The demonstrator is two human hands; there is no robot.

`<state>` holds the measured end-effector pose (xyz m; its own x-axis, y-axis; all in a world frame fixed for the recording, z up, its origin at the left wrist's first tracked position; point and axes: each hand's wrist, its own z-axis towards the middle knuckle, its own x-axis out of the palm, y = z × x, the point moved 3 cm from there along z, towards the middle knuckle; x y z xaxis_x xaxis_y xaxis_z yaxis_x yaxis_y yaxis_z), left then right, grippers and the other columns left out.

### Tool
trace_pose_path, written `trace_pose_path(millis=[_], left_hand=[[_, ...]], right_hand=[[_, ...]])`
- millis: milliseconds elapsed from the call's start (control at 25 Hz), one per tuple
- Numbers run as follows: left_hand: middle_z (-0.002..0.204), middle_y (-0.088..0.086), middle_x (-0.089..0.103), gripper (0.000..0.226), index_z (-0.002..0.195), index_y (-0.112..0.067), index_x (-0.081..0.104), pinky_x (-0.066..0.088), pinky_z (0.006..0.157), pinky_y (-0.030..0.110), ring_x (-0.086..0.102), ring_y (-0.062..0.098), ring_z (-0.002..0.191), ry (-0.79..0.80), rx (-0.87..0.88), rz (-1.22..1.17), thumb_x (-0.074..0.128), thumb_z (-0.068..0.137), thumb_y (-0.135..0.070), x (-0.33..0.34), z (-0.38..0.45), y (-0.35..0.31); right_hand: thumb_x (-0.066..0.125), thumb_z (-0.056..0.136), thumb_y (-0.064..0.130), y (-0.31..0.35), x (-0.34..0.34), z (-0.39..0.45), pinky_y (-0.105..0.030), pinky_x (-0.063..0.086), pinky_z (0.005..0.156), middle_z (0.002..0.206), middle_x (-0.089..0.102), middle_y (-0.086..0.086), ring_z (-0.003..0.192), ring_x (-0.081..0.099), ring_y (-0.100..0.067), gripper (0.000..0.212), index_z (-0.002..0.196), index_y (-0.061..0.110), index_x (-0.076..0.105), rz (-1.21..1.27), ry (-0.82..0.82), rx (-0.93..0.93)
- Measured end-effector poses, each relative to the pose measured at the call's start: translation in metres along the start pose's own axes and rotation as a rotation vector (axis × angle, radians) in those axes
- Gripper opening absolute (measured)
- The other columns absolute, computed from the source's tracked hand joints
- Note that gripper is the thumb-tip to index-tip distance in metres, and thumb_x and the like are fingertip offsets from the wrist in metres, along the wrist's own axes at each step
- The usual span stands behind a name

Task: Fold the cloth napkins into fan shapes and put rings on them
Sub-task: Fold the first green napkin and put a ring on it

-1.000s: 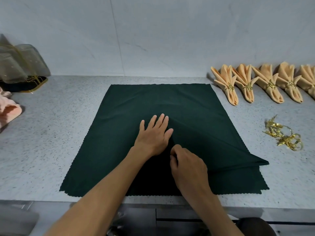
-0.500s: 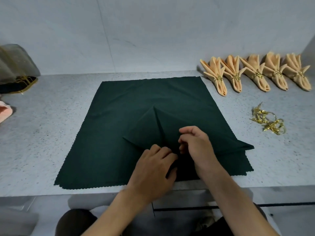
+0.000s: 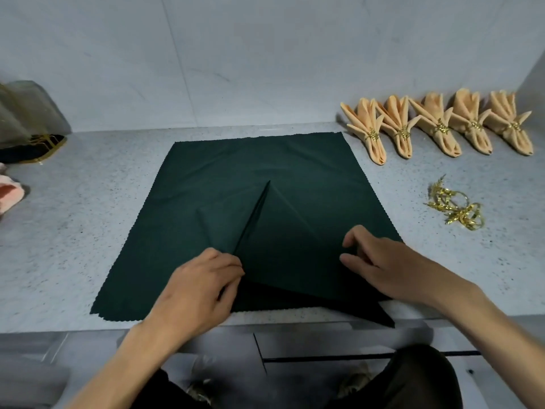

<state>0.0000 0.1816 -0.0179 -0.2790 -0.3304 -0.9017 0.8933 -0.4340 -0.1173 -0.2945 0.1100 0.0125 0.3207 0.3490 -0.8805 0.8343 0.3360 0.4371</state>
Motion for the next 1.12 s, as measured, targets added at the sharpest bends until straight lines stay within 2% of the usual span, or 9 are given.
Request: trace_pose_path(millis=[40, 160, 280, 400, 560, 720, 840, 960, 1120], left_hand=[[0.099, -0.014, 0.069, 0.031, 0.09, -0.021, 0.078, 0.056, 0.065, 0.029, 0.062, 0.012, 0.088, -0.016, -0.051, -0.052, 0.05, 0.091, -0.034, -0.003, -0.004, 0.004], [0.098, -0.015, 0.069, 0.033, 0.084, -0.022, 0.078, 0.055, 0.068, 0.028, 0.06, 0.007, 0.089, -0.096, -0.17, -0.136, 0.053, 0.091, -0.042, 0.002, -0.008, 0.004], [0.1, -0.014, 0.069, 0.03, 0.08, -0.021, 0.077, 0.055, 0.069, 0.028, 0.06, 0.005, 0.088, -0.163, -0.226, -0.155, 0.055, 0.089, -0.039, 0.007, -0.011, 0.007], [0.102, -0.013, 0.069, 0.025, 0.089, -0.019, 0.077, 0.05, 0.078, 0.021, 0.061, 0.006, 0.091, -0.179, -0.206, -0.2, 0.056, 0.089, -0.033, 0.008, -0.013, 0.008], [0.103, -0.013, 0.068, 0.022, 0.098, -0.018, 0.075, 0.046, 0.087, 0.016, 0.061, 0.007, 0.097, -0.162, -0.166, -0.196, 0.056, 0.09, -0.022, 0.012, -0.015, 0.01], [0.105, -0.017, 0.064, 0.023, 0.097, -0.017, 0.074, 0.049, 0.083, 0.021, 0.057, 0.004, 0.1, -0.138, -0.203, -0.218, 0.053, 0.088, -0.019, 0.013, -0.016, 0.009], [0.099, -0.023, 0.061, 0.027, 0.089, -0.021, 0.073, 0.044, 0.084, 0.016, 0.053, 0.0, 0.099, -0.107, -0.289, -0.305, 0.051, 0.089, -0.037, 0.009, -0.011, 0.005], [0.087, -0.024, 0.063, 0.03, 0.078, -0.026, 0.072, 0.043, 0.077, 0.016, 0.054, 0.0, 0.09, -0.136, -0.428, -0.325, 0.057, 0.091, -0.049, 0.01, -0.005, 0.004], [0.084, -0.022, 0.064, 0.006, 0.09, -0.026, 0.072, 0.041, 0.071, 0.013, 0.054, 0.0, 0.079, -0.229, -0.477, -0.247, 0.074, 0.084, -0.028, 0.012, -0.006, 0.001]], right_hand=[[0.043, 0.102, 0.04, 0.003, 0.004, -0.002, -0.033, 0.049, 0.068, 0.075, 0.06, 0.004, 0.066, 0.057, -0.01, 0.007, 0.107, 0.038, 0.04, 0.013, -0.014, -0.075], [0.045, 0.097, 0.012, 0.008, 0.005, -0.008, -0.018, 0.041, 0.079, 0.103, 0.055, 0.024, 0.095, 0.054, 0.006, 0.045, 0.123, 0.049, 0.04, -0.091, 0.03, -0.263], [0.052, 0.091, 0.011, 0.007, 0.01, -0.014, -0.009, 0.023, 0.106, 0.141, 0.026, 0.038, 0.13, 0.027, 0.013, 0.067, 0.14, 0.052, 0.033, -0.165, 0.06, -0.44], [0.056, 0.095, 0.018, 0.001, 0.011, -0.023, -0.008, 0.008, 0.109, 0.151, 0.002, 0.043, 0.137, 0.006, 0.016, 0.071, 0.142, 0.062, 0.026, -0.224, 0.156, -0.477], [0.055, 0.092, 0.015, -0.002, 0.016, -0.012, -0.019, 0.015, 0.115, 0.149, 0.021, 0.042, 0.141, 0.011, 0.013, 0.065, 0.137, 0.059, 0.041, -0.137, 0.157, -0.496], [0.068, 0.087, 0.029, 0.021, -0.016, 0.012, -0.012, 0.047, 0.085, 0.103, 0.072, 0.017, 0.1, 0.064, 0.001, 0.015, 0.099, 0.026, 0.075, 0.454, -0.213, -0.388], [0.069, 0.09, 0.022, 0.038, -0.026, 0.061, -0.021, 0.044, 0.063, 0.068, 0.061, -0.005, 0.061, 0.054, -0.019, 0.017, 0.078, 0.011, 0.065, 0.656, -0.346, -0.217], [0.066, 0.093, 0.019, 0.049, -0.002, 0.114, -0.028, 0.04, 0.059, 0.064, 0.043, -0.006, 0.057, 0.04, -0.016, 0.012, 0.101, 0.018, 0.058, 0.714, -0.407, -0.019], [0.059, 0.095, 0.018, 0.062, 0.023, 0.147, -0.029, 0.041, 0.064, 0.071, 0.056, 0.004, 0.069, 0.054, -0.013, 0.026, 0.119, 0.023, 0.05, 0.43, -0.55, 0.013]])
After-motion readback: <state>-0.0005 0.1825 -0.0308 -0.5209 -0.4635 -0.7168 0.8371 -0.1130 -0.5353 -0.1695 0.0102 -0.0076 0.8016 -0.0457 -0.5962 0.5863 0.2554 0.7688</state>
